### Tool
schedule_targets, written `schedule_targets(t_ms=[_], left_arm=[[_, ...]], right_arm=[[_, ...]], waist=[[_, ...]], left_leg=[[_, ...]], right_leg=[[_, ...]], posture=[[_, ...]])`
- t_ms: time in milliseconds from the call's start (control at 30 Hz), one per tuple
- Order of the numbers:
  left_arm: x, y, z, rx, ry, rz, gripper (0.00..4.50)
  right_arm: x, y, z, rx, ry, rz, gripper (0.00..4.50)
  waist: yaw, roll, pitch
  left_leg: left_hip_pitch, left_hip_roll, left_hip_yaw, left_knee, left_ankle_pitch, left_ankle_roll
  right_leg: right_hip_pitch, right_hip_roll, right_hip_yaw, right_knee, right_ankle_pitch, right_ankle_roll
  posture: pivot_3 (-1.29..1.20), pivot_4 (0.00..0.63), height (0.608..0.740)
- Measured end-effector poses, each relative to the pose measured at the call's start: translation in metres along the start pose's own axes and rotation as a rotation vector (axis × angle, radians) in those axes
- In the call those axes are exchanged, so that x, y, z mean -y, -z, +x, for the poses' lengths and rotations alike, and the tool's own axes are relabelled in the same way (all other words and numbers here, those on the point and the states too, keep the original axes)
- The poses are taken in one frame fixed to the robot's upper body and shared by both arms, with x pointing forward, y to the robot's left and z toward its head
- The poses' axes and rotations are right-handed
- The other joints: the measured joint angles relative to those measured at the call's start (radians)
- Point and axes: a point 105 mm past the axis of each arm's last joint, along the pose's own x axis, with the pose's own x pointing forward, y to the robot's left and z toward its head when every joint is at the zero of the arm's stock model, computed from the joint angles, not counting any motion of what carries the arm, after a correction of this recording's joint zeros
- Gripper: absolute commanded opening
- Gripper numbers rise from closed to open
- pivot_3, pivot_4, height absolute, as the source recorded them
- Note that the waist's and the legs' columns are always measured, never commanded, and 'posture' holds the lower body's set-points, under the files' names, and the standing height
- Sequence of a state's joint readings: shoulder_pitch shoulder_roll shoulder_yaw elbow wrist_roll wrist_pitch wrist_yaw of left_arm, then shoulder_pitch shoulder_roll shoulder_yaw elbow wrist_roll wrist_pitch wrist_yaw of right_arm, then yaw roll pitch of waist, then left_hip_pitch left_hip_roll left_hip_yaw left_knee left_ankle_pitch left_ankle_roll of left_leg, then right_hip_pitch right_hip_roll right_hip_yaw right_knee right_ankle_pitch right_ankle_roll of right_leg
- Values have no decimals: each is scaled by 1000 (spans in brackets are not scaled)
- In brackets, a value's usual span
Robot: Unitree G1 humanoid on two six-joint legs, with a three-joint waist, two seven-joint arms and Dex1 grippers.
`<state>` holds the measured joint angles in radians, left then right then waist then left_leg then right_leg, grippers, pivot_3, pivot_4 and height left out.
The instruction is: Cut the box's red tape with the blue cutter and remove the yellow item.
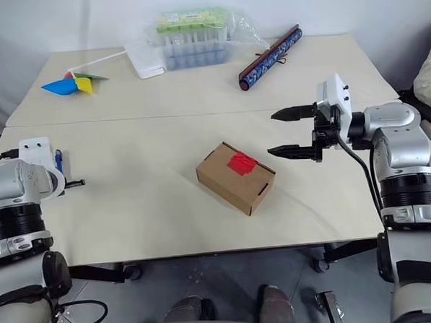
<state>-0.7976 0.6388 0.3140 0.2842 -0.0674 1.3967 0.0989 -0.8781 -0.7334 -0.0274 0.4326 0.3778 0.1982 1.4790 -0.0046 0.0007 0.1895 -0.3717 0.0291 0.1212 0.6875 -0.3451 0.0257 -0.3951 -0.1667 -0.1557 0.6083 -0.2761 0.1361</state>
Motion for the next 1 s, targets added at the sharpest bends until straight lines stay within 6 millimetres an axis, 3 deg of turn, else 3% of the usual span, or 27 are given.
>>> schedule_targets(t_ms=[300,500,1000], left_arm=[[5,-1,0,12,-8,76,39],[7,-1,-2,20,-4,53,1645],[15,3,-11,18,62,22,1645]], right_arm=[[0,0,0,-1,2,0,4500],[1,0,0,-2,8,0,4500],[1,0,0,-6,12,-1,4500]], waist=[[0,0,0],[4,0,0],[2,0,0]], left_leg=[[0,0,0,0,0,0],[0,0,0,0,0,0],[0,0,0,0,0,0]], right_leg=[[0,0,0,0,0,0],[0,0,0,0,0,0],[0,0,0,0,0,0]], posture=[[0,150,740],[0,150,740],[0,150,740]])
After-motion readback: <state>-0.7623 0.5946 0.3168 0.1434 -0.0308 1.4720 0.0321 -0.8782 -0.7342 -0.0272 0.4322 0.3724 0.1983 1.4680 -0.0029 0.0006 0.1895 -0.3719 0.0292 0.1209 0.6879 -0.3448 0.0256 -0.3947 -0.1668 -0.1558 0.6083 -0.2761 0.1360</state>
